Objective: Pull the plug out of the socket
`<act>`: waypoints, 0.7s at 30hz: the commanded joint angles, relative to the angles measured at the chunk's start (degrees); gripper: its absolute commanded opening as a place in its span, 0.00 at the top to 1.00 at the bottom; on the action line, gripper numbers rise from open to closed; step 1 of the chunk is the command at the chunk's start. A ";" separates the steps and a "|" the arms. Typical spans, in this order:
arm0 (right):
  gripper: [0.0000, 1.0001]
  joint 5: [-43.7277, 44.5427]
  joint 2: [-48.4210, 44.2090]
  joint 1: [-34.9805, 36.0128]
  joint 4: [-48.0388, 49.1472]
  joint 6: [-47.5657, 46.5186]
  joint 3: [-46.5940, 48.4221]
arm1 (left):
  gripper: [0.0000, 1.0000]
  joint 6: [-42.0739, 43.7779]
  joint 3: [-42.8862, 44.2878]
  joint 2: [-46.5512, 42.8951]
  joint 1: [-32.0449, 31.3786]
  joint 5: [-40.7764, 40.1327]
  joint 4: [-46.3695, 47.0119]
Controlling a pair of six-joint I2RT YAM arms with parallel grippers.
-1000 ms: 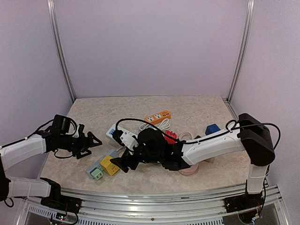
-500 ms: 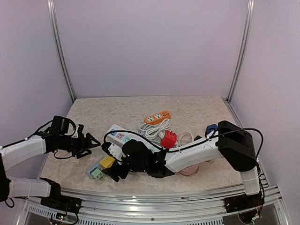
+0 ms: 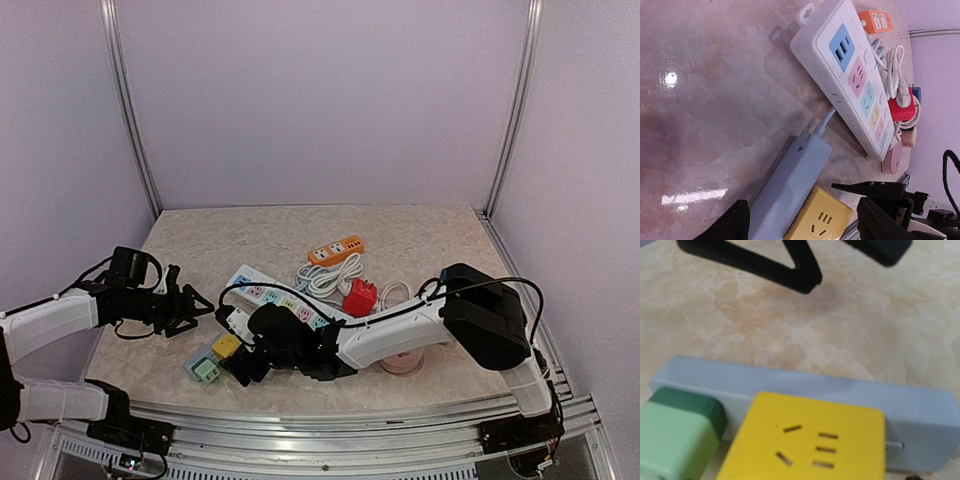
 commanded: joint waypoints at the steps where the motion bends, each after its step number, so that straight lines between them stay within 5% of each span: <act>1: 0.11 1.46 2.54 0.49 -2.33 1.00 2.50 | 0.28 0.87 -0.10 -0.74 0.48 1.51 0.18; 7: 0.27 1.97 4.46 0.43 -4.14 1.16 5.61 | 0.29 0.96 0.51 -0.76 0.48 2.41 -0.01; 16: 1.00 2.03 -3.52 -0.25 -0.42 0.53 0.40 | 0.23 3.85 3.70 -2.42 0.47 3.10 -1.93; 21: 1.00 4.16 -14.47 -1.45 2.34 -3.54 -6.02 | 0.17 8.82 10.09 -3.00 0.41 5.00 -5.60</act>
